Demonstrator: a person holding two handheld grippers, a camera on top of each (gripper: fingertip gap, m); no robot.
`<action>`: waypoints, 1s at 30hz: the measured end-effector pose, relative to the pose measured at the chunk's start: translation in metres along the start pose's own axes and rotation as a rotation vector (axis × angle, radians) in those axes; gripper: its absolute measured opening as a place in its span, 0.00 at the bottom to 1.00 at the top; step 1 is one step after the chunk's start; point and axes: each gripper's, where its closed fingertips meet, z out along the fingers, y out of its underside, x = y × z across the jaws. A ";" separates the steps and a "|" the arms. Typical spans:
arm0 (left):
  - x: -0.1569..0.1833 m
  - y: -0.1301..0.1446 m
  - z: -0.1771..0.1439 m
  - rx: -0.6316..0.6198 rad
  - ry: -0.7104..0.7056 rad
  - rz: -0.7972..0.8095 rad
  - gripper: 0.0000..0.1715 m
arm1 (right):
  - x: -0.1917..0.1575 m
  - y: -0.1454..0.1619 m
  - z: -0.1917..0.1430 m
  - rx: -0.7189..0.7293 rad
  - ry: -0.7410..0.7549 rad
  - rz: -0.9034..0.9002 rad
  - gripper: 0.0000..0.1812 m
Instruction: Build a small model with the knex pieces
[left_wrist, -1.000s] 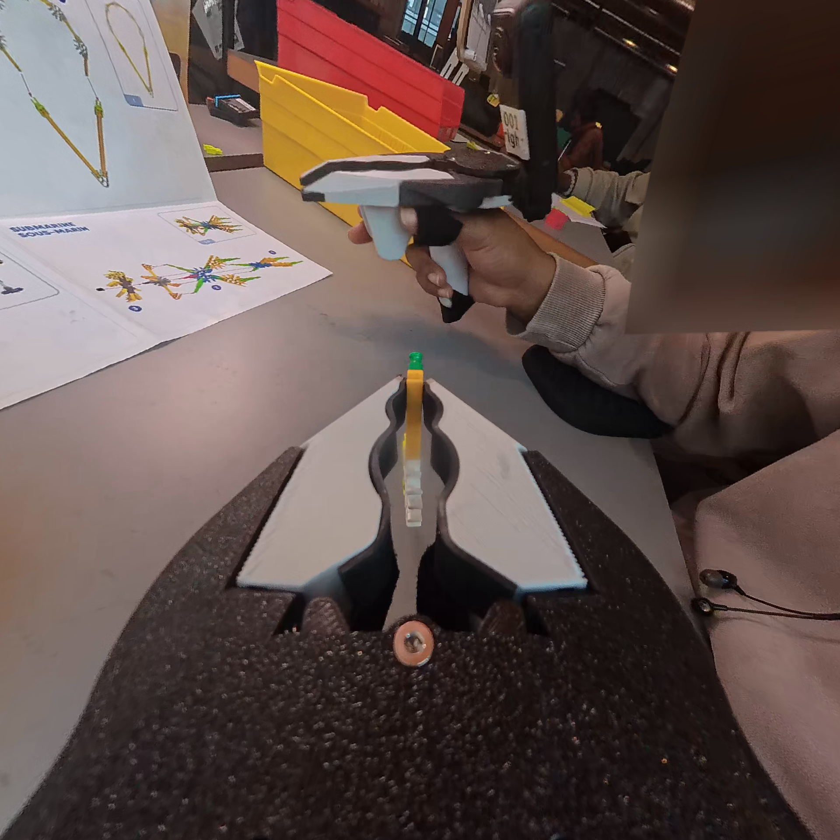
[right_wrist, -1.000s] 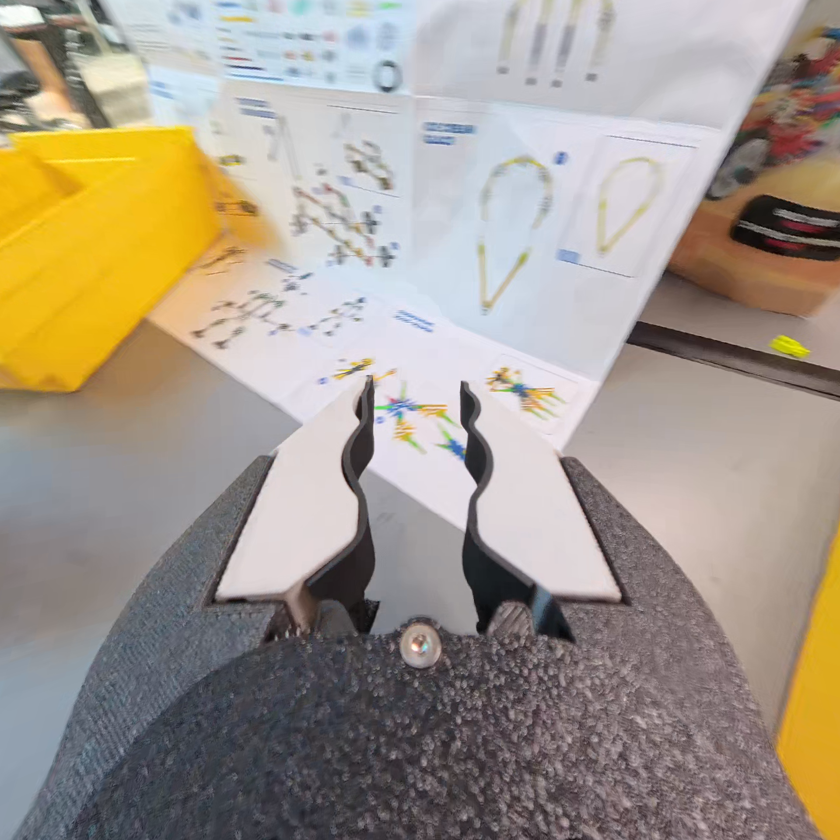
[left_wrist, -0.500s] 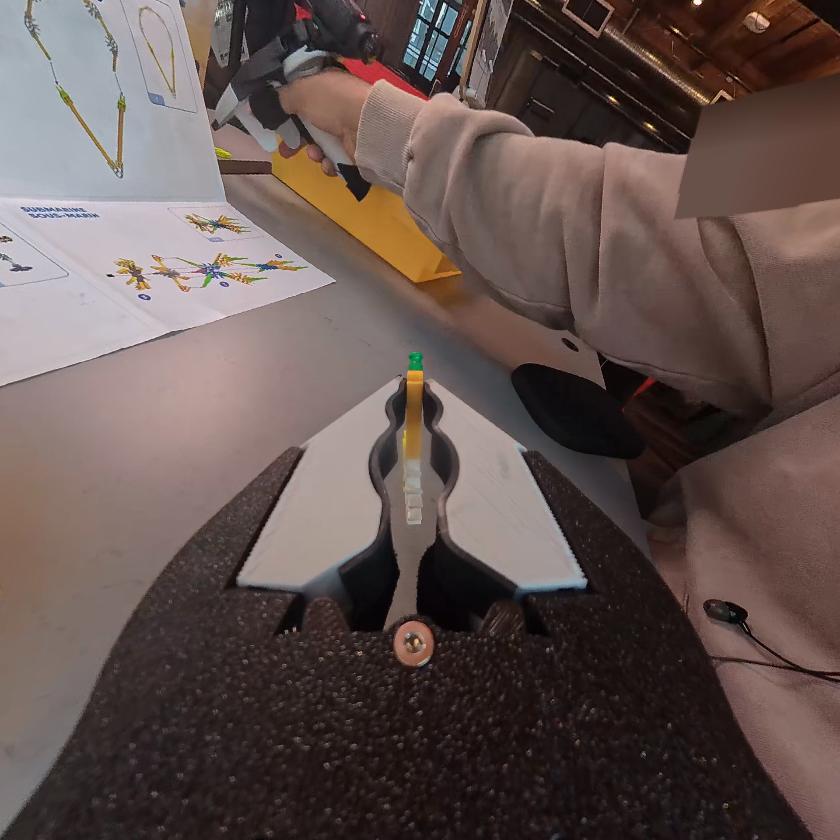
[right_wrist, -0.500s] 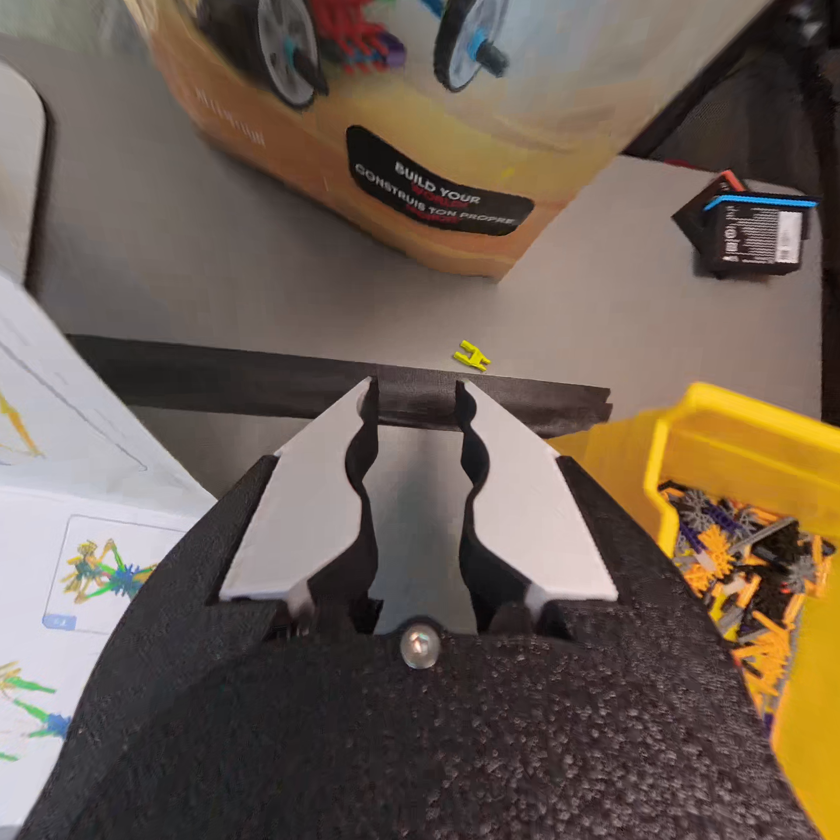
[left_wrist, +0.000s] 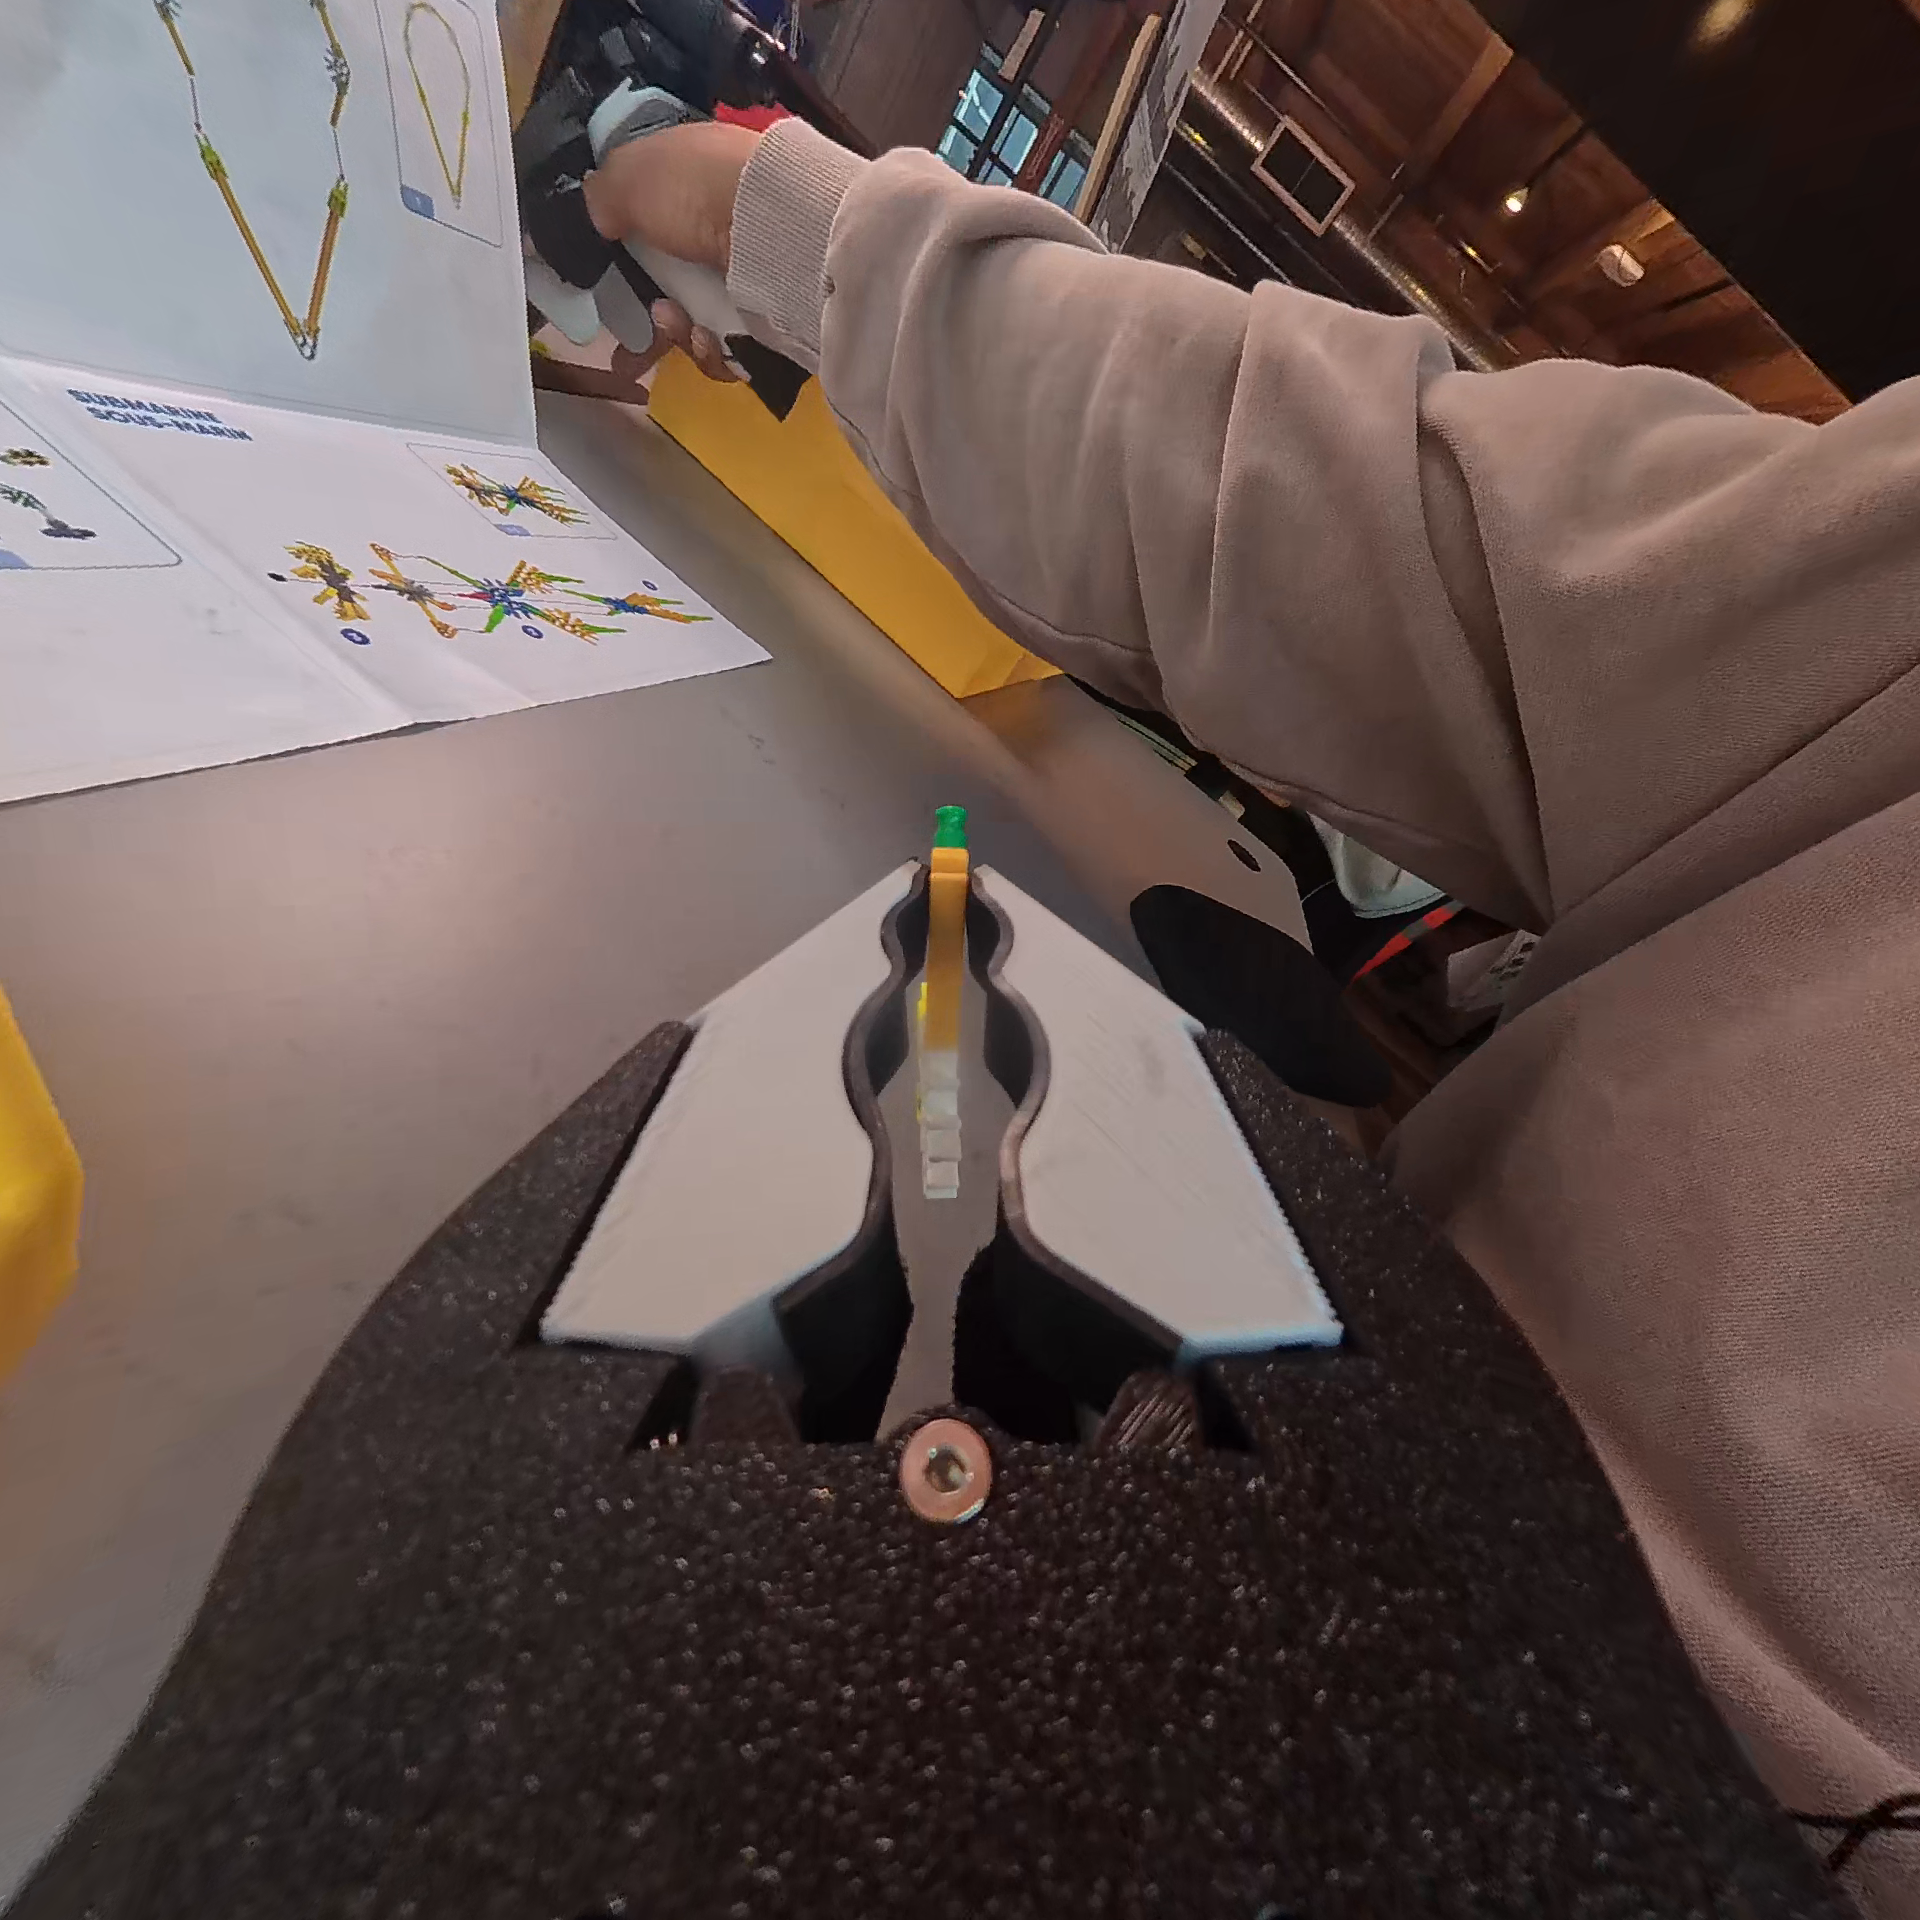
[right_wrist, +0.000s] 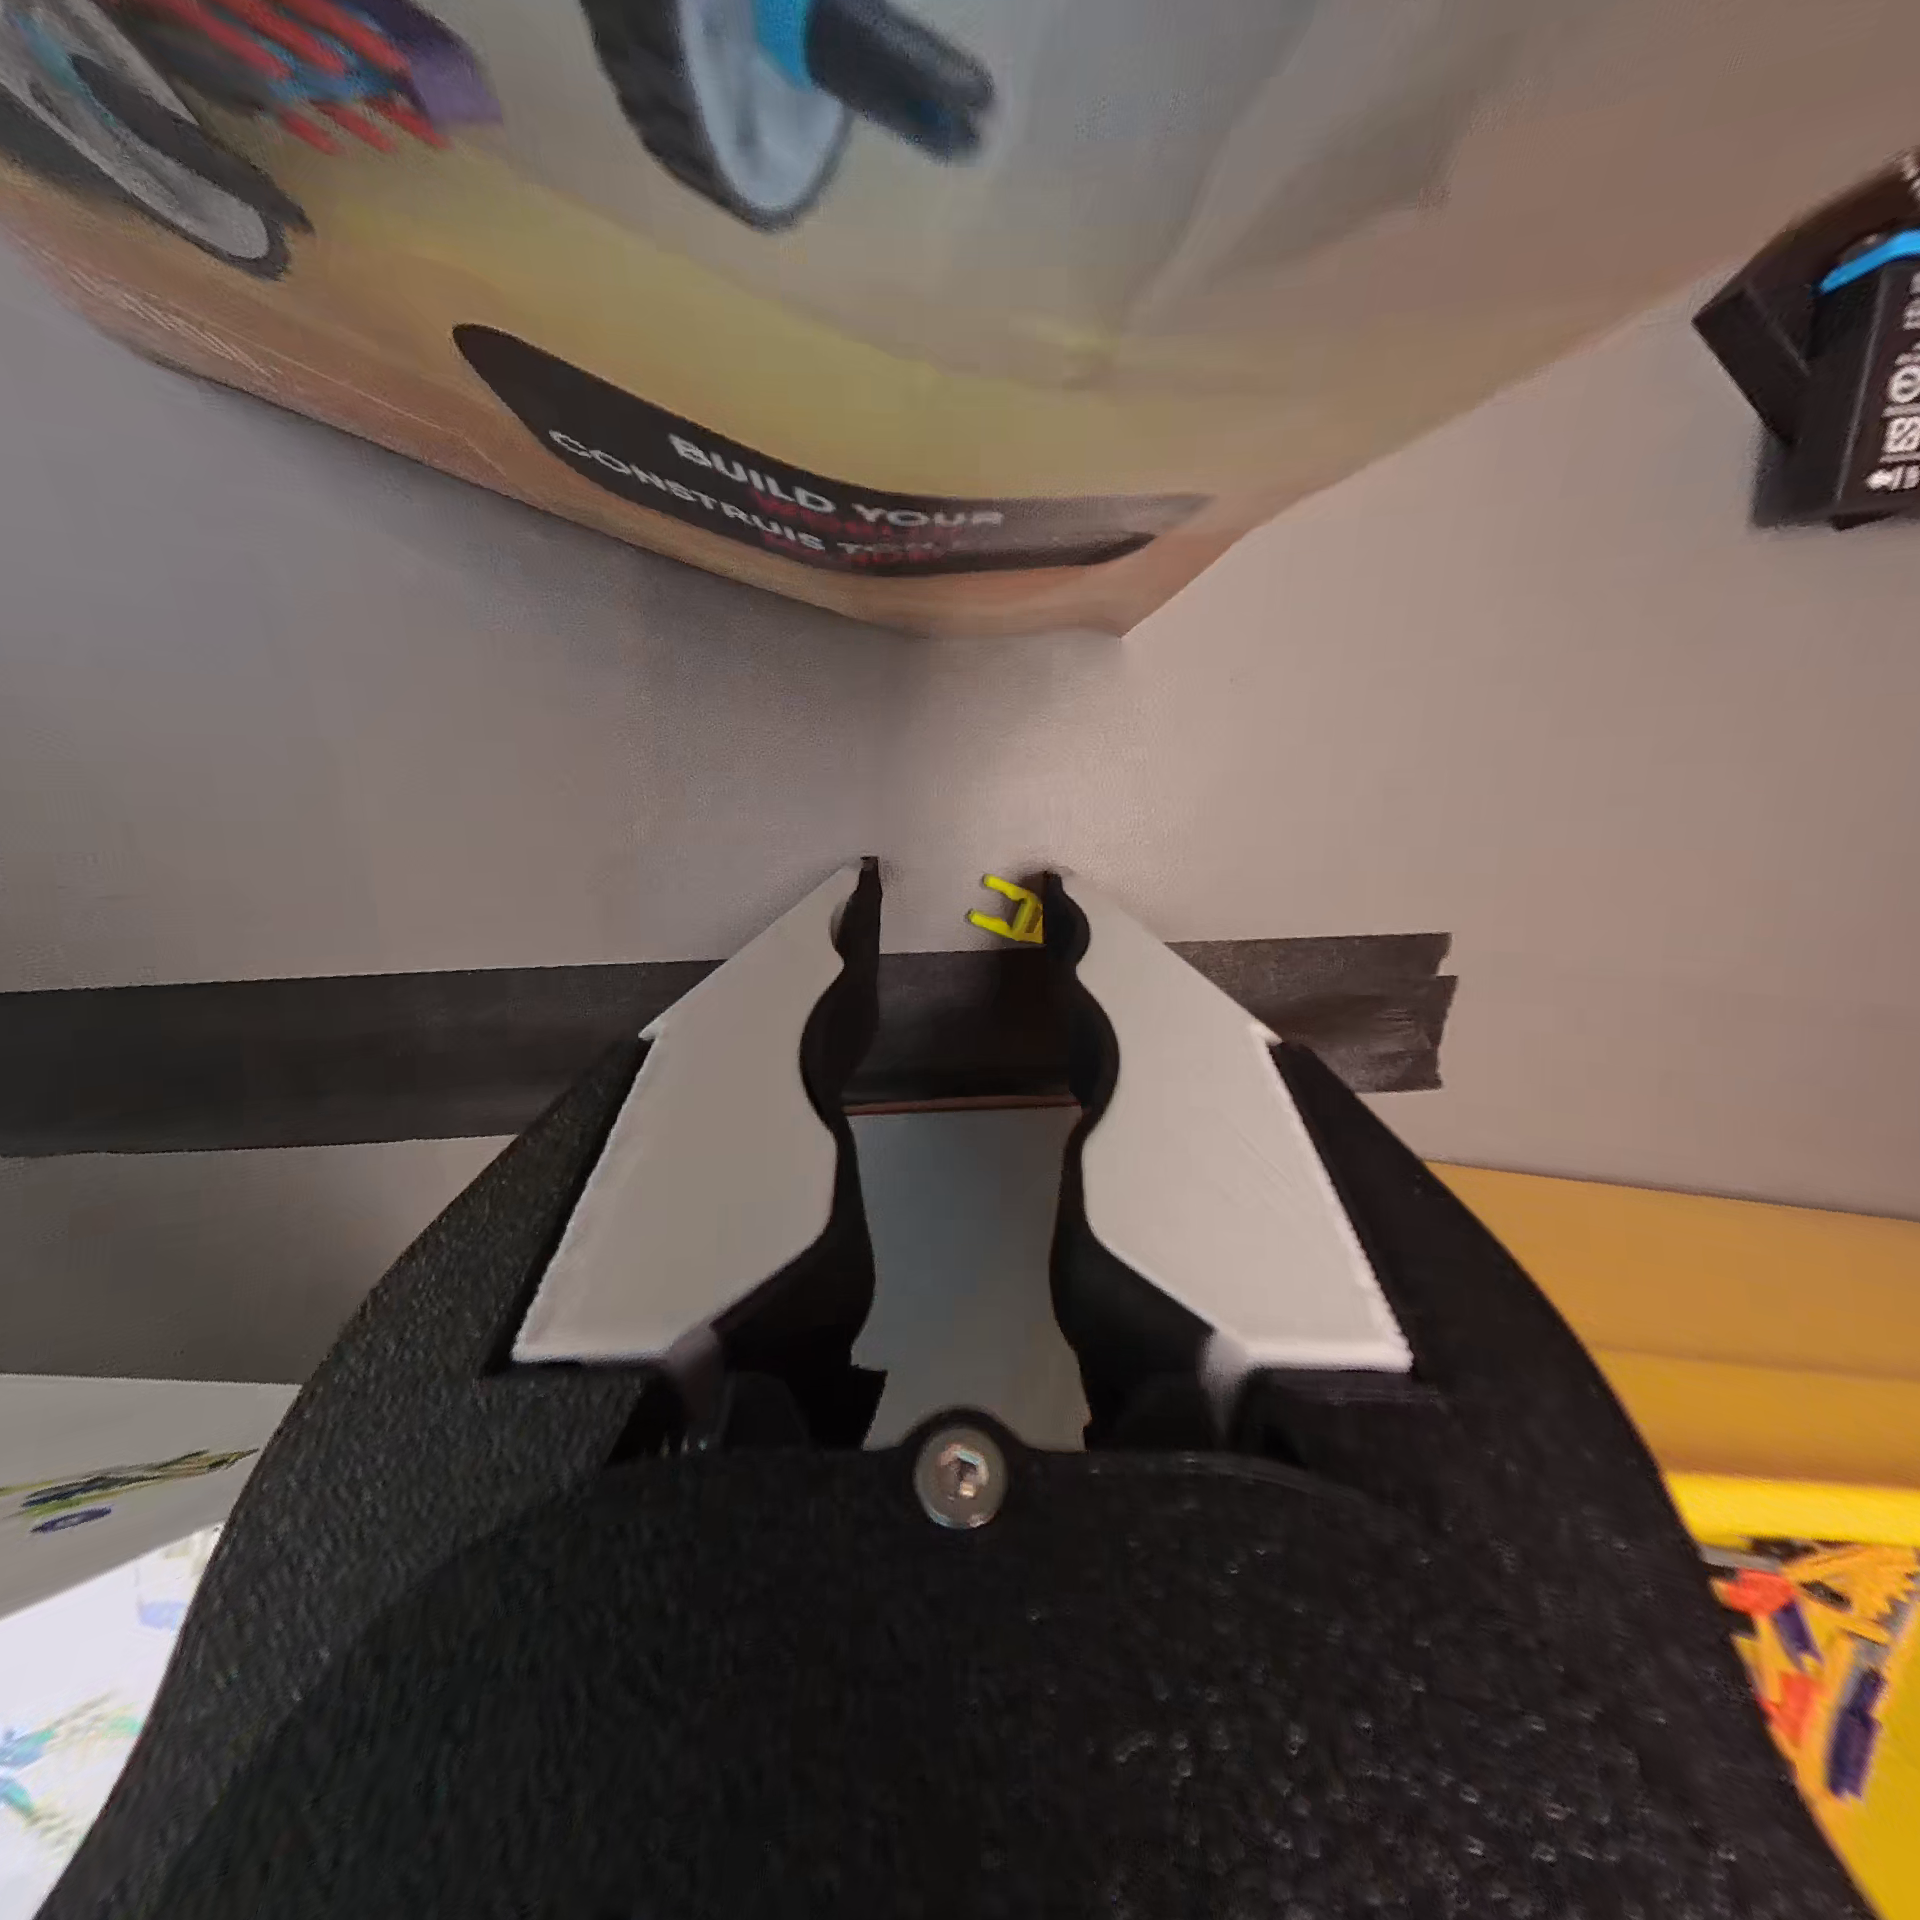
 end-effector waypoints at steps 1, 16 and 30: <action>0.001 -0.001 0.000 0.004 0.007 -0.010 0.03 | -0.001 0.001 0.000 0.010 -0.018 0.030 0.15; 0.003 0.002 0.001 -0.018 0.000 0.022 0.03 | -0.006 0.018 -0.008 0.154 -0.025 0.071 0.04; 0.018 0.003 0.006 -0.022 0.040 0.081 0.03 | 0.074 0.062 -0.201 0.400 0.070 -0.220 0.05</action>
